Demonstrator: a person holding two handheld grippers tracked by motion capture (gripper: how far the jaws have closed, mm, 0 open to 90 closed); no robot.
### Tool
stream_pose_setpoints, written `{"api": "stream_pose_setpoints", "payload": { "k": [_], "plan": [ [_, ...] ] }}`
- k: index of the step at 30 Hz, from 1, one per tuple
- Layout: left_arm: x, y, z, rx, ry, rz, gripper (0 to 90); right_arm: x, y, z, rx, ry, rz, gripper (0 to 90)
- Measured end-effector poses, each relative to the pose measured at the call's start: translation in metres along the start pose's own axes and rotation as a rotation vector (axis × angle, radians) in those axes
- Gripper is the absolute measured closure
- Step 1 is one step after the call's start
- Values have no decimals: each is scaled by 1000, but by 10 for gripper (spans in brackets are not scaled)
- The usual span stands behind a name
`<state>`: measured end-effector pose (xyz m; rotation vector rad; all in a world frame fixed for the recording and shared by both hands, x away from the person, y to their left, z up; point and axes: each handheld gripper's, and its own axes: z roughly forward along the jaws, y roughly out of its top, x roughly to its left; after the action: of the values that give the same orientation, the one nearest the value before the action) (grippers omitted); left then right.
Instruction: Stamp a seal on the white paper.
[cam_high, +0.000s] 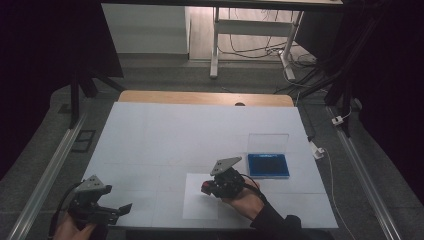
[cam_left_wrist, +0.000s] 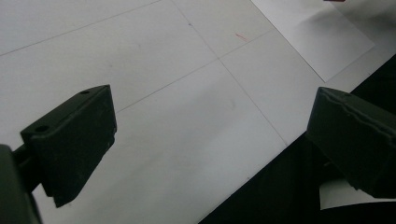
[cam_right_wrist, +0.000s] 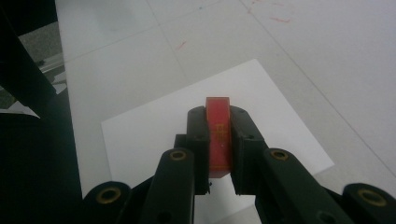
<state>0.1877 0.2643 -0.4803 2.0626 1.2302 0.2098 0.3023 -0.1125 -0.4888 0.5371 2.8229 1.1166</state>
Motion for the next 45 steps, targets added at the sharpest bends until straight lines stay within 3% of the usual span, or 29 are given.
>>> {"api": "stream_pose_setpoints", "payload": {
  "k": [6,21,33,40,45],
  "plan": [
    [0,0,0,-1,0,0,20,2,1,10,29,2,-31,797],
    [0,0,0,-2,0,1,20,2,-2,23,58,-7,-54,797],
    [0,0,0,1,1,1,21,5,-3,24,63,-25,-64,802],
    [0,0,0,4,-1,-1,21,14,-1,26,79,-76,-103,803],
    [0,0,0,4,0,-1,21,10,-2,25,68,-54,-82,803]
  ]
}}
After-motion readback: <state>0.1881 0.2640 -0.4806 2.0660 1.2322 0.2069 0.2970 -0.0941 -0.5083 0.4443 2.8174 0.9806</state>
